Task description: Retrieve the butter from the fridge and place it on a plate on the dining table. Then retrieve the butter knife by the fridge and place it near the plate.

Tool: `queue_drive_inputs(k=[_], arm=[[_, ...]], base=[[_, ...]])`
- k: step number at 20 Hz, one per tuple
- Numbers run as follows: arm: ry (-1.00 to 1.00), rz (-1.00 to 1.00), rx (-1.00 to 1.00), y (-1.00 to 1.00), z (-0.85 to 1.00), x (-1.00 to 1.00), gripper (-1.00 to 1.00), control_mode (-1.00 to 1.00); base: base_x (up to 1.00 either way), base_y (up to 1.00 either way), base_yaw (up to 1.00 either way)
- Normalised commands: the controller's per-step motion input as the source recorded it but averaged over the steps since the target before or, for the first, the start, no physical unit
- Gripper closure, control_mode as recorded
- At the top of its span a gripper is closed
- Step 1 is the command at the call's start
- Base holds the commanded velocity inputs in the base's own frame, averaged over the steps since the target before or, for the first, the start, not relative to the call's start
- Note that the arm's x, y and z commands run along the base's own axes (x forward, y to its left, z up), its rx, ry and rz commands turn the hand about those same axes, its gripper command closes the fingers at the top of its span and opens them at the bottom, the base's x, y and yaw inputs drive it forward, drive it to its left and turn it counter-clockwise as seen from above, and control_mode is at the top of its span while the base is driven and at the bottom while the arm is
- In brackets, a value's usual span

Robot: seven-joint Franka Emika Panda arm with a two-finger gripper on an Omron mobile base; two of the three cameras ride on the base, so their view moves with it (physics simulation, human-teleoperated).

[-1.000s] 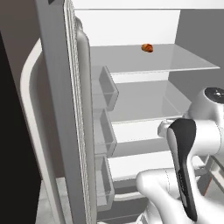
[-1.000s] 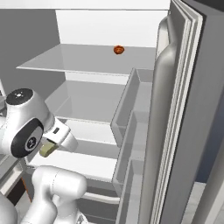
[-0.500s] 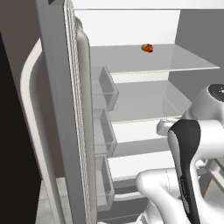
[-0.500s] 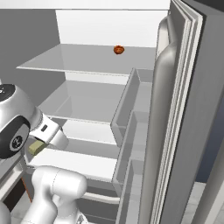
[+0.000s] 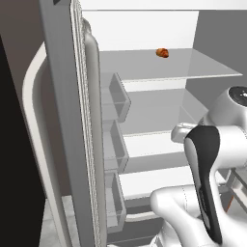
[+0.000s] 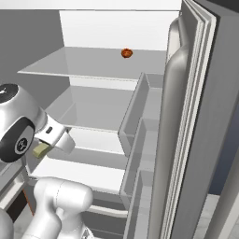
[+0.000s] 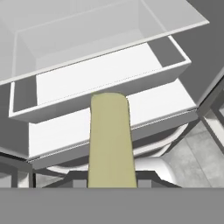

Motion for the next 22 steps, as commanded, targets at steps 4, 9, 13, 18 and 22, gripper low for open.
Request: queue_drive_inputs(k=[4, 9, 13, 18, 22], arm=[[-0.07, 0.00, 0.00, 0.00, 0.11, 0.00, 1.00, -1.00], [-0.05, 0.00, -0.01, 0.00, 0.19, 0.01, 1.00, -1.00], [0.00, 0.00, -0.04, 0.06, 0.11, 0.00, 1.00, -1.00], [0.00, 0.00, 0.00, 0.00, 0.00, 0.00, 1.00, -1.00], [0.00, 0.00, 0.00, 0.00, 0.00, -0.01, 1.00, -1.00]], base=[[0.00, 0.00, 0.00], [0.00, 0.00, 0.00], [0.00, 0.00, 0.00], [0.00, 0.00, 0.00], [0.00, 0.00, 0.00]])
